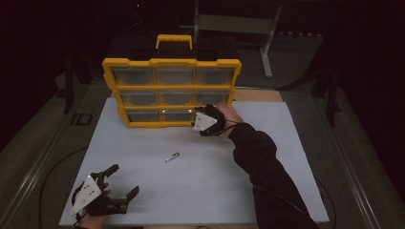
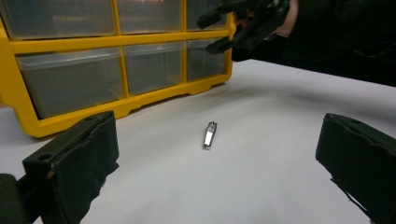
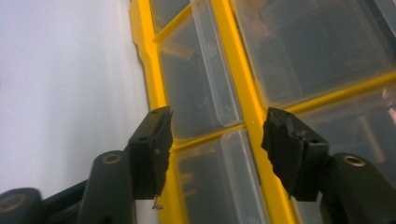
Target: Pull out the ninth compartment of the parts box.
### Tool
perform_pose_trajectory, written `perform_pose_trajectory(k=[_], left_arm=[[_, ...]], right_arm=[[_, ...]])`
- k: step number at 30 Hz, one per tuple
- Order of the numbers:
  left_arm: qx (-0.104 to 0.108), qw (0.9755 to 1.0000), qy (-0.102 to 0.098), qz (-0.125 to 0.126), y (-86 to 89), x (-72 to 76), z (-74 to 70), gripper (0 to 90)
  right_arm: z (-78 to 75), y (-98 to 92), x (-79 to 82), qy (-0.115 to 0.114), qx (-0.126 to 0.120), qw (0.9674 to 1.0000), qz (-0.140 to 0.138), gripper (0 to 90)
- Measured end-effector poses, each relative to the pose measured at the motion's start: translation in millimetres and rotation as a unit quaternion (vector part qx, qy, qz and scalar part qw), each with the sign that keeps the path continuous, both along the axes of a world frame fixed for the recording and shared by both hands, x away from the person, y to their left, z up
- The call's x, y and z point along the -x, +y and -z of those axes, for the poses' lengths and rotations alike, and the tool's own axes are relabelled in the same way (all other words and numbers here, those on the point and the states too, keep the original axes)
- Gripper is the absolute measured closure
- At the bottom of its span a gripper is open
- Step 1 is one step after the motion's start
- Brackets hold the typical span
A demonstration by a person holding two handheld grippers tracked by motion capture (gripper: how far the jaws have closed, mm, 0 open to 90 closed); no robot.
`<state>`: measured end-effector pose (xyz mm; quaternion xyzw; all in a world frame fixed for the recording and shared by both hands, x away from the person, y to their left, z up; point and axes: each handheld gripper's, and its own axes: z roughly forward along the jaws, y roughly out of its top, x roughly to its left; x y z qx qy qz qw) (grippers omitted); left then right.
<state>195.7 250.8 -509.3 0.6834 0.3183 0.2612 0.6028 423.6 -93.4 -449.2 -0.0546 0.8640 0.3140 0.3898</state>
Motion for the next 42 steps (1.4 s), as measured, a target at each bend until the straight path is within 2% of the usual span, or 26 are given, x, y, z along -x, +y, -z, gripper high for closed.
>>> perform_pose_trajectory(k=[1,6,7,8,10,11,12,15,21,23,25,27,32,37,38,40,42], left_arm=[[-0.001,1.0000,-0.001,0.000,0.2,0.3,-0.5,0.0],[0.000,1.0000,0.002,0.002,0.2,0.0,-0.1,0.0],[0.000,1.0000,0.002,0.002,0.2,0.0,-0.1,0.0],[0.001,1.0000,0.000,0.003,0.2,0.2,0.0,0.0],[0.002,1.0000,-0.002,0.006,0.5,0.4,-0.2,0.0],[0.001,1.0000,-0.002,0.007,0.1,0.3,-0.3,0.0],[0.002,1.0000,-0.001,0.008,-0.3,0.1,0.0,0.0],[0.002,1.0000,0.001,0.008,-0.7,-0.3,0.2,0.0],[0.002,0.9999,0.001,0.012,-1.2,-0.4,0.4,0.0],[0.000,0.9999,0.003,0.012,-1.6,-0.7,0.7,0.0],[-0.001,0.9999,0.004,0.014,-1.9,-1.0,0.9,0.0],[-0.003,0.9999,0.005,0.014,-1.9,-1.2,1.1,0.0],[-0.002,0.9999,0.006,0.014,-2.7,-1.4,1.5,0.0],[-0.003,0.9999,0.007,0.016,-3.7,-1.5,1.7,0.0],[-0.003,0.9998,0.007,0.016,-3.9,-1.5,1.8,0.0],[-0.004,0.9998,0.008,0.016,-4.2,-1.7,1.9,0.0],[-0.004,0.9998,0.008,0.017,-4.0,-1.6,1.9,0.0]], right_arm=[[1.7,3.0,-2.1,-0.007,0.011,0.9999,-0.007,46.8],[7.4,6.1,-6.3,-0.035,0.037,0.9987,-0.009,52.5],[7.4,6.1,-6.3,-0.035,0.037,0.9987,-0.009,52.5],[8.8,6.3,-7.0,-0.051,0.041,0.9979,-0.004,58.9],[9.5,6.2,-7.1,-0.054,0.040,0.9977,-0.004,59.0],[12.2,6.2,-8.4,-0.075,0.057,0.9955,-0.007,59.1],[13.2,6.0,-9.1,-0.080,0.061,0.9949,-0.010,59.4],[15.7,4.2,-12.1,-0.082,0.072,0.9940,-0.006,60.4],[13.1,2.3,-17.2,-0.058,0.070,0.9958,-0.012,65.3],[12.0,2.0,-17.9,-0.071,0.083,0.9938,-0.020,69.0],[11.4,2.6,-17.8,-0.077,0.098,0.9918,-0.026,69.1],[9.9,1.4,-19.4,-0.063,0.089,0.9937,-0.026,69.0],[9.5,-1.2,-22.2,-0.064,0.088,0.9932,-0.040,68.4],[10.7,-1.3,-22.6,-0.063,0.079,0.9941,-0.040,68.1],[11.1,-1.2,-22.1,-0.057,0.073,0.9950,-0.037,68.5],[16.3,1.6,-22.6,-0.063,0.083,0.9938,-0.037,68.0],[16.7,-0.7,-24.3,-0.046,0.058,0.9968,-0.027,69.2]])
